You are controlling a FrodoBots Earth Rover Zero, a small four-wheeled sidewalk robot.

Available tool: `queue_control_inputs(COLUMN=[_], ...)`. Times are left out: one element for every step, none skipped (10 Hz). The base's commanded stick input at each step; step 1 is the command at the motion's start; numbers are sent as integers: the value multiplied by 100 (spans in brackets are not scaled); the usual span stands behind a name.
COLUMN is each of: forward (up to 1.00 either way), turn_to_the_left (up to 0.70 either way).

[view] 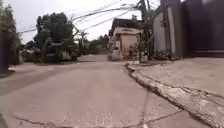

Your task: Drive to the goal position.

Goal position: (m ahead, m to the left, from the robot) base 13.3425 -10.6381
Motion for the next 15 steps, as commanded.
queue_control_inputs(forward=[100, 100, 100, 100, 100, 100, 100, 100, 100, 100, 100, 100, 100, 100, 100], turn_to_the_left=[2, 2, 2, 2, 2, 2, 2, 2, 2, 15, 37, 42, 42, 13, 2])
